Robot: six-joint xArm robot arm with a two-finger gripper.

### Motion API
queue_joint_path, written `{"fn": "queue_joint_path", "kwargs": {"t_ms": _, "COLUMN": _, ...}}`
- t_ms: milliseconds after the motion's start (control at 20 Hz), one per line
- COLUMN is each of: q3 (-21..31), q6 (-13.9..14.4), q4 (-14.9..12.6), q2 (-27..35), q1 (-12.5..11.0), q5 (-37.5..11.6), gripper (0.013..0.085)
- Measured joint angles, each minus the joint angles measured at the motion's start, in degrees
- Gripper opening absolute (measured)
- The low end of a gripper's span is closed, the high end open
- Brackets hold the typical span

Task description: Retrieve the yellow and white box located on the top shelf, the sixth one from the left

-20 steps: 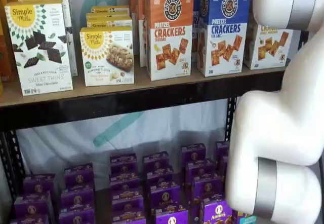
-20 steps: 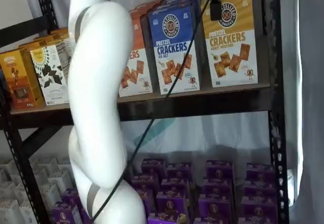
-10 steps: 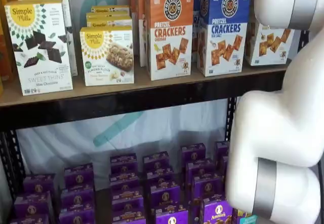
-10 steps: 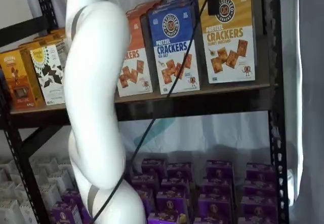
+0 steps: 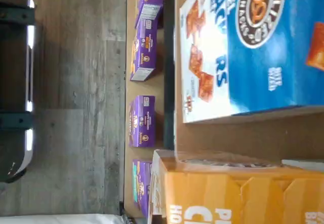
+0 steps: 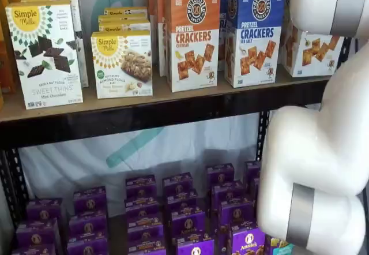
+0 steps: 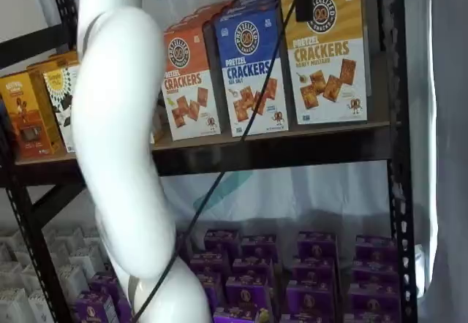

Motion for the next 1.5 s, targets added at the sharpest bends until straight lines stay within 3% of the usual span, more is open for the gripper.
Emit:
{"fn": "queue_joint_path", "kwargs": {"t_ms": 350, "q3": 6.19, "q6": -2.78, "q4": -0.52, "q2": -6.17, "q1": -2.62, "q5": 0.86, "gripper": 0.061}}
{"fn": "queue_joint_path", "kwargs": {"t_ms": 600, "q3": 9.55, "q6": -3.25, "q4": -1.08, "q2": -9.71, "q1": -2.99, "q5": 2.24, "gripper": 0.061}}
{"fn": "queue_joint_path", "kwargs": {"t_ms": 1150, "q3": 19.02, "q6": -0.17, "q4": -4.39, "q2": -18.63, "q1": 1.55, "q5": 4.04, "gripper": 0.061}}
{"fn": "queue_joint_path", "kwargs": {"t_ms": 1500, "q3": 22.41, "q6": 2.76, "q4": -4.0, "q2": -22.26, "q1": 4.12, "q5": 5.97, "gripper": 0.061}}
